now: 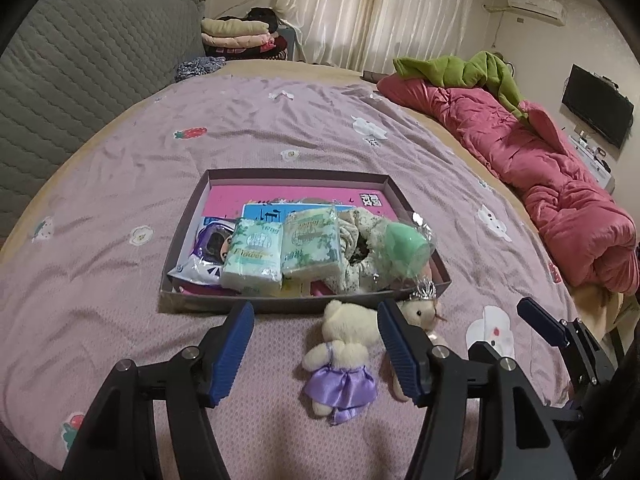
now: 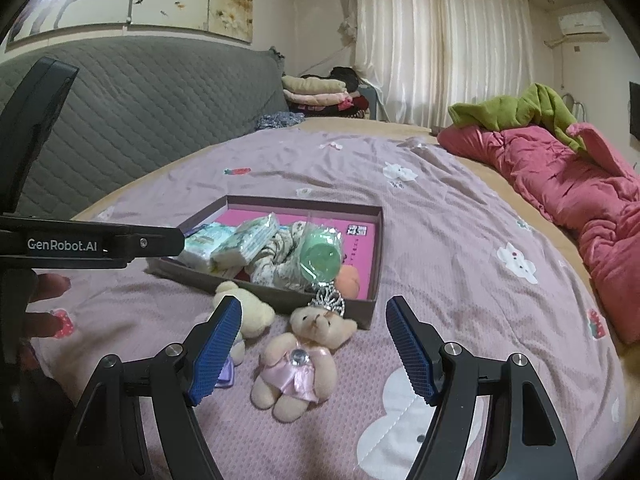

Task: Organize soft objects
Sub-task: 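Withdraw both tools from the box toward the two teddy bears, then grasp the purple-dress bear with left tool while right tool grasps the tiara bear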

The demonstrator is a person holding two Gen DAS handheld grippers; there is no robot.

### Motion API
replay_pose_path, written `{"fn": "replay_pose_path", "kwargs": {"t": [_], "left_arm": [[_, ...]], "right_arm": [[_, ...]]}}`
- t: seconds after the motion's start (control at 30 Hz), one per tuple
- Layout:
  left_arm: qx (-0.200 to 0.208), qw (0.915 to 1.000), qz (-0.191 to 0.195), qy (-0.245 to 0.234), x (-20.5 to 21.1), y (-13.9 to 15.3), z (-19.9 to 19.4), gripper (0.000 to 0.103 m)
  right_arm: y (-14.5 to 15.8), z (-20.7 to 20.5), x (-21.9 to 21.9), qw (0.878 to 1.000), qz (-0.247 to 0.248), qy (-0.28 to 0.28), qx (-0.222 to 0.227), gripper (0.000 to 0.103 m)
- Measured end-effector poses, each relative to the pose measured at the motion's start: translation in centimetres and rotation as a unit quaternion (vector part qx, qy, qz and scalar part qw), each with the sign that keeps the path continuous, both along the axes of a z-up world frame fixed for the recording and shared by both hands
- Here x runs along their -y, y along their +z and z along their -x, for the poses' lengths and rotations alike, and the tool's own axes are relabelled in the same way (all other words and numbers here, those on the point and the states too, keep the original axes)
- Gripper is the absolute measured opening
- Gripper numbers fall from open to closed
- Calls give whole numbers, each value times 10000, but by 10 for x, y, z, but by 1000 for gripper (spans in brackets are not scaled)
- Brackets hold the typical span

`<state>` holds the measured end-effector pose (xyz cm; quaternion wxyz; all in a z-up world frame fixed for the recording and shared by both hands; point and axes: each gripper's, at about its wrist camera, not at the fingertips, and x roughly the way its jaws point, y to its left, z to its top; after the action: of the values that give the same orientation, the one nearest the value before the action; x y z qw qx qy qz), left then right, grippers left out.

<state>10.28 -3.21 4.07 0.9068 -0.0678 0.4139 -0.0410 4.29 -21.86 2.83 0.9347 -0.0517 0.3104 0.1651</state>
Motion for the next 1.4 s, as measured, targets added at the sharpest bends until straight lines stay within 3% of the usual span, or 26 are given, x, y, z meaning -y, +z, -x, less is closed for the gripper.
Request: {"fn": "replay_pose_path", "kwargs": {"t": [0.6,1.03,1.4], "left_arm": [[-372,9991,28,-192,1,-20,22,64],[-584,9978,-50,-294,9,-35,29,64],[-885,9956,-69,-302,9,-67,17,64]], "right_arm": [[-18,13,0,9976,-75,-96,-688,76],[-24,21,-6,9964,81,-86,-837,76],[-57,5,-19,9913,320,-114,-1272,76]]}}
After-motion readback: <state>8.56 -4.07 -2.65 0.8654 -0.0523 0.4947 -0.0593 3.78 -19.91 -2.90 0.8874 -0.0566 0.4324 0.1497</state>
